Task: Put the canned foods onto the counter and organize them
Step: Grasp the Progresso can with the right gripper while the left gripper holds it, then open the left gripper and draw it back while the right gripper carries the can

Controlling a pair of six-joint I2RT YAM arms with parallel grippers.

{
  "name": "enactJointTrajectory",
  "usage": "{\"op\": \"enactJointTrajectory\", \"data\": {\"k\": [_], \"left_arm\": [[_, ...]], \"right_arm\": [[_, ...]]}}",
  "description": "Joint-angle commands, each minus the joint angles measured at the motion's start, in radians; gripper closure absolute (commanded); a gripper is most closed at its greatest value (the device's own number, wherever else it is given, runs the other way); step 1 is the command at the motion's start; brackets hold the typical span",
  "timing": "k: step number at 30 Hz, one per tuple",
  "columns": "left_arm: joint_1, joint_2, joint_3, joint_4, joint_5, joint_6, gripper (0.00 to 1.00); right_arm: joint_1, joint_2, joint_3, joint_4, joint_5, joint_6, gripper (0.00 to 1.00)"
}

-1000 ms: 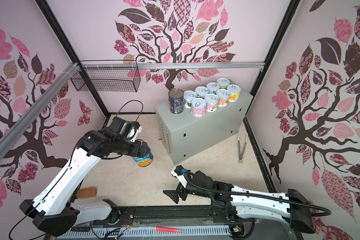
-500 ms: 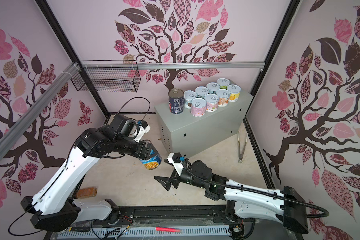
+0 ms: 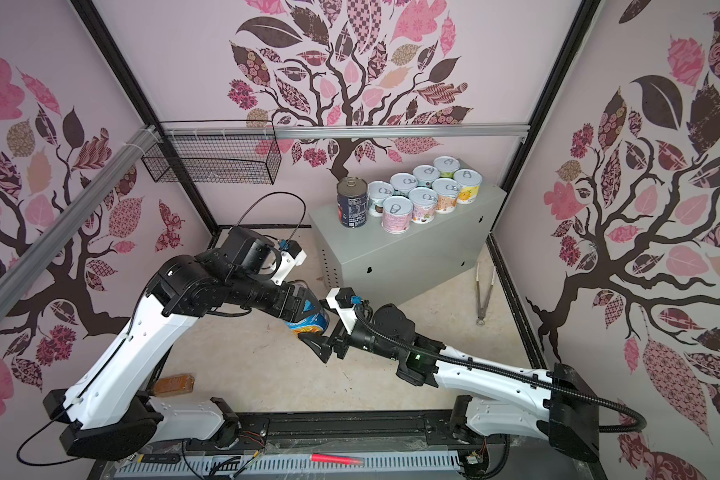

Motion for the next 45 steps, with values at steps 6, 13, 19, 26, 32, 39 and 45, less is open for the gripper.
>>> {"op": "enactJointTrajectory", "data": {"k": [6, 13, 19, 26, 32, 39, 45], "left_arm": [[-0.026, 0.004, 0.097, 0.120, 0.050, -0.011, 0.74], [-0.034, 0.016, 0.101, 0.130, 0.054, -0.016, 0.75], [-0.045, 0.028, 0.103, 0.132, 0.057, -0.017, 0.75], [-0.051, 0.034, 0.104, 0.138, 0.058, -0.018, 0.72], [-0.052, 0.037, 0.120, 0.133, 0.032, -0.014, 0.35], [-0.052, 0.047, 0.206, 0.083, -0.084, -0.005, 0.02], [-0.051, 0.027, 0.238, 0.104, -0.180, -0.025, 0.02]], "right_arm": [[-0.021, 0.050, 0.075, 0.048, -0.063, 0.000, 0.00], [-0.033, 0.069, 0.086, 0.050, -0.083, 0.018, 0.00], [-0.037, 0.073, 0.090, 0.058, -0.077, 0.032, 0.09], [-0.042, 0.063, 0.086, 0.062, -0.074, 0.030, 0.28], [-0.042, 0.048, 0.059, 0.081, -0.063, 0.031, 0.43], [-0.042, 0.028, 0.044, 0.065, -0.064, 0.017, 0.42], [-0.042, 0.001, 0.019, 0.066, -0.047, 0.023, 0.43]]}}
